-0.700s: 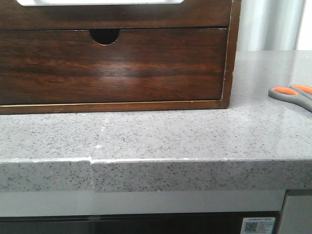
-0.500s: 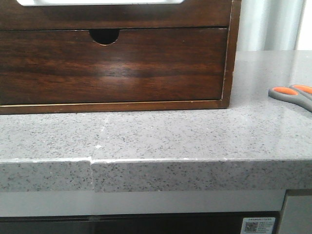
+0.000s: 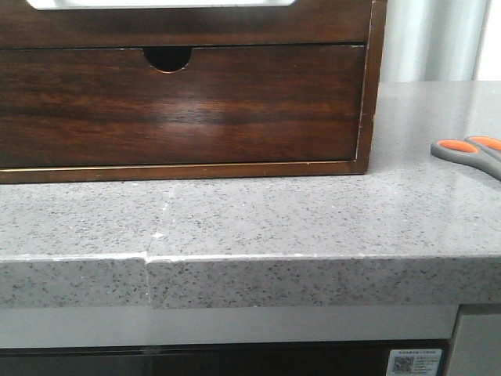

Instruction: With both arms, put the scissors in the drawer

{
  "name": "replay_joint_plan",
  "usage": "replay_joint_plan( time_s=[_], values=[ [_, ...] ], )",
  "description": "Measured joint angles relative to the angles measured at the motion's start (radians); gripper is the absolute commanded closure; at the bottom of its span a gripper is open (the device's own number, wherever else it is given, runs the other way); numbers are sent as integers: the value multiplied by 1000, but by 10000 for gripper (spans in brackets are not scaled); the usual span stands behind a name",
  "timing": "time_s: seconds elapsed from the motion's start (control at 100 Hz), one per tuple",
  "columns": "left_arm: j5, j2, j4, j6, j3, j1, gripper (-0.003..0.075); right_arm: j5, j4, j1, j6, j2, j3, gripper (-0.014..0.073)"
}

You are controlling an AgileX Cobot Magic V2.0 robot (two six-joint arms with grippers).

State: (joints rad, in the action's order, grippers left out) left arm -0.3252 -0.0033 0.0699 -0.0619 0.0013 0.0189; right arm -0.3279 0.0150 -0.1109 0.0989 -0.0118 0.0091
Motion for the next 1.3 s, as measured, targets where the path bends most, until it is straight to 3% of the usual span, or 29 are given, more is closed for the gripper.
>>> replay_joint_plan(
  time_s=[0.63,0.88,1.3],
  values=[
    [37,0,27,0,0,0,742,0,2,0,-2,0,0,655],
    [105,0,41,0,0,0,742,21,87,0,-2,0,0,655],
    [158,0,41,0,0,0,742,179,150,0,-2,0,0,655]
  ],
)
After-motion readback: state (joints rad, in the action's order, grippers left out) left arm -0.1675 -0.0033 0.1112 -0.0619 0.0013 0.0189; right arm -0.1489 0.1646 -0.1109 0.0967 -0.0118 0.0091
